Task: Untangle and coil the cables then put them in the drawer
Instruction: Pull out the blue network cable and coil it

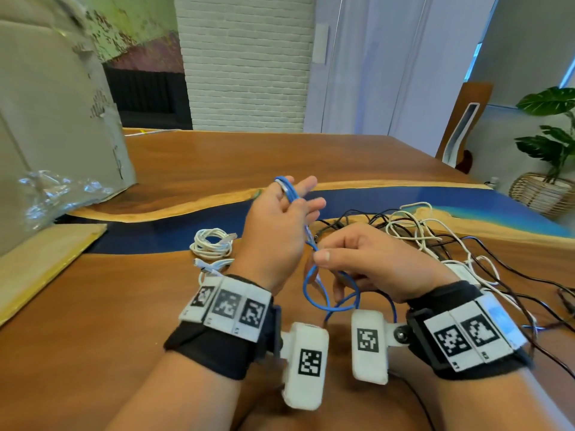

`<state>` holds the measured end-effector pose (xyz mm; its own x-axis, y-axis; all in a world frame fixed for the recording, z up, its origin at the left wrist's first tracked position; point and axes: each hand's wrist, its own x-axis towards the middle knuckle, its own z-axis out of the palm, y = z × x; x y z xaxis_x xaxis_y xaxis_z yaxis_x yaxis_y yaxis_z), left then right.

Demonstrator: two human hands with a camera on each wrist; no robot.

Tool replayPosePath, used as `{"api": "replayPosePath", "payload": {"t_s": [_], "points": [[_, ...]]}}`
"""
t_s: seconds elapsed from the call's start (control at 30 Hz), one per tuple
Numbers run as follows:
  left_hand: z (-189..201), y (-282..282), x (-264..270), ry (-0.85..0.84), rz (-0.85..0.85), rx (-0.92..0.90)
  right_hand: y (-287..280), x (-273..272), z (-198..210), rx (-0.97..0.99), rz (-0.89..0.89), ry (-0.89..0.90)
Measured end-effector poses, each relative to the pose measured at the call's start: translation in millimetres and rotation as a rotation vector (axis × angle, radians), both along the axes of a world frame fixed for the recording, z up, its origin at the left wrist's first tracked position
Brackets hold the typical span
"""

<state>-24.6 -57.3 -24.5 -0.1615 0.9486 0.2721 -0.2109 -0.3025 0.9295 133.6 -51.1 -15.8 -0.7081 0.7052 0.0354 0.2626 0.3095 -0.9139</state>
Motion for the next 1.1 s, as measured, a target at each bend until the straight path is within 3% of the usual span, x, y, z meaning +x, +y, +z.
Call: {"api": "replayPosePath", "payload": {"t_s": [0.1, 0.23, 0.3, 0.43, 0.5, 0.67, 0.87, 1.03, 1.1], "points": [[-2.9, -4.1, 0.8, 0.358, -0.067, 0.003, -1.1, 4.3, 2.8, 0.004, 0.042, 0.026], [-1.9, -5.4, -4.4, 0.666, -0.137, 0.004, 0.1, 18.6, 9.6, -0.053, 0.005, 0.192], [0.9, -9.4, -5.1, 0.724, -0.228, -0.037, 4.7, 24.8, 8.5, -0.106, -0.061, 0.32], [5.4, -20.0, -4.0, 0.543, -0.472, -0.078, 9.6, 34.1, 7.9, -0.206, -0.064, 0.58], [5.5, -20.9, -4.9, 0.461, -0.511, -0.026, 9.3, 36.4, 8.7, -0.252, -0.053, 0.651], [0.2, -13.2, -6.9, 0.346, -0.34, 0.002, 12.6, 42.3, 7.7, -0.35, 0.021, 0.682], [-2.6, -6.4, -1.4, 0.224, -0.116, -0.094, 15.6, 31.0, -1.3, -0.139, -0.216, 0.482], [-3.3, -2.3, -3.9, 0.139, -0.037, -0.146, 15.2, 34.1, 1.0, -0.36, -0.051, 0.634], [-3.0, -1.0, -6.4, 0.104, -0.018, -0.156, 16.9, 35.9, 0.8, -0.356, -0.044, 0.669]]}}
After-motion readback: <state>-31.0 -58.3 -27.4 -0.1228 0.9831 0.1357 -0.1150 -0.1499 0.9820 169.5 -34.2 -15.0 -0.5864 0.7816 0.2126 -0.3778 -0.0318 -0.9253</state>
